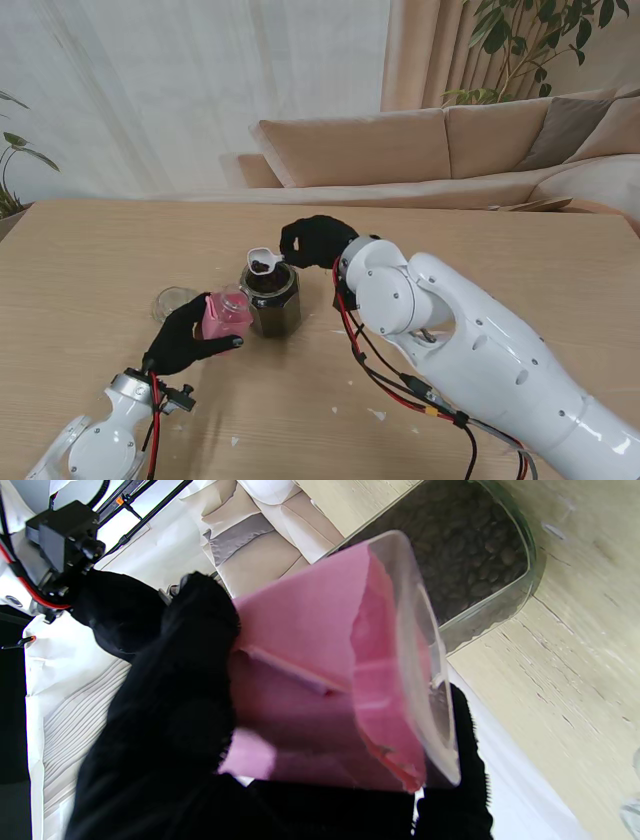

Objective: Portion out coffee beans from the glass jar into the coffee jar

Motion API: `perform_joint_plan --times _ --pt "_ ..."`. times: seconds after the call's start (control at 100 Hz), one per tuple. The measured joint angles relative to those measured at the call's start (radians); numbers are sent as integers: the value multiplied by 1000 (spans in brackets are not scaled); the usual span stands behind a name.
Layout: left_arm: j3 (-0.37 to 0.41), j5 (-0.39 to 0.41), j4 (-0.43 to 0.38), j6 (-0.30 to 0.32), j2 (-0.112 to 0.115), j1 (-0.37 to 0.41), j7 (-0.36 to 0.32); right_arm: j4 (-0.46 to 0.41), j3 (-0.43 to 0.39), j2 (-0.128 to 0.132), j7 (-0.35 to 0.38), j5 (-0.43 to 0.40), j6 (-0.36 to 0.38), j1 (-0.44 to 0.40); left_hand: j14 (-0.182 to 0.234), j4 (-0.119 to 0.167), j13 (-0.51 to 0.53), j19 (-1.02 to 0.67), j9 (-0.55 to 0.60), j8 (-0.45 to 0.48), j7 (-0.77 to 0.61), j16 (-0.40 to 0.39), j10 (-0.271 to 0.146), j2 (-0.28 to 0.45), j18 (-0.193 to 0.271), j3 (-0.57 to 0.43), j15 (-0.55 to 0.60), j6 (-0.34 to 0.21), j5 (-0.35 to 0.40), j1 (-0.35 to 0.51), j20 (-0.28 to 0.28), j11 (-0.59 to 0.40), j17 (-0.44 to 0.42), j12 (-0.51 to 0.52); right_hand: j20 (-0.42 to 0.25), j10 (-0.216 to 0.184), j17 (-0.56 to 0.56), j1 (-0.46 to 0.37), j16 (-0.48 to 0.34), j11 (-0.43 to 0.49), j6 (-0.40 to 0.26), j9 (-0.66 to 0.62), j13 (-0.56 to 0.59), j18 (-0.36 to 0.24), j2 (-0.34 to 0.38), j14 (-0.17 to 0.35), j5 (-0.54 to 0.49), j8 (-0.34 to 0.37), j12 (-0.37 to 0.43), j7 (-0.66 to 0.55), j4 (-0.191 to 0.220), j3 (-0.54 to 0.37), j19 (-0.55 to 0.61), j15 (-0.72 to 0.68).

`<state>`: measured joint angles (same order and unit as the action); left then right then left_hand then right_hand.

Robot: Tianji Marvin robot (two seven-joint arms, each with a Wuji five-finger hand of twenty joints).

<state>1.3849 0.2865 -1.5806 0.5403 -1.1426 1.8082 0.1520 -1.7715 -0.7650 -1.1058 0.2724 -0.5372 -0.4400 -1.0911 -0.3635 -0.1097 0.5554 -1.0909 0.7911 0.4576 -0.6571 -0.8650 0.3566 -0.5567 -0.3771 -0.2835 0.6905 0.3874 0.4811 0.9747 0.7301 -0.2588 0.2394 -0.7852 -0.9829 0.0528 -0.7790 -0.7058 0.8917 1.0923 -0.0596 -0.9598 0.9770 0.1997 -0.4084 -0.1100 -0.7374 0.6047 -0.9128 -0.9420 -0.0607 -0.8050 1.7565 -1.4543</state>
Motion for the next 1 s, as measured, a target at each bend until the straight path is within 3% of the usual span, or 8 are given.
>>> perform_joint_plan --times 0.56,1.0 --pt "-37 -2 46 -31 -14 -48 40 -100 -35 14 3 -47 21 -73 0 0 0 0 0 0 0 0 0 0 0 0 0 0 0 0 0 0 0 0 0 4 0 0 0 0 1 0 0 0 0 0 0 0 -4 0 0 0 0 0" --pt "-43 -32 46 -31 -15 -56 21 -102 -7 15 -2 -82 35 -63 1 0 0 0 0 0 0 0 0 0 0 0 0 0 0 0 0 0 0 0 0 4 -2 0 0 0 1 0 0 0 0 0 0 0 -4 0 0 0 0 0"
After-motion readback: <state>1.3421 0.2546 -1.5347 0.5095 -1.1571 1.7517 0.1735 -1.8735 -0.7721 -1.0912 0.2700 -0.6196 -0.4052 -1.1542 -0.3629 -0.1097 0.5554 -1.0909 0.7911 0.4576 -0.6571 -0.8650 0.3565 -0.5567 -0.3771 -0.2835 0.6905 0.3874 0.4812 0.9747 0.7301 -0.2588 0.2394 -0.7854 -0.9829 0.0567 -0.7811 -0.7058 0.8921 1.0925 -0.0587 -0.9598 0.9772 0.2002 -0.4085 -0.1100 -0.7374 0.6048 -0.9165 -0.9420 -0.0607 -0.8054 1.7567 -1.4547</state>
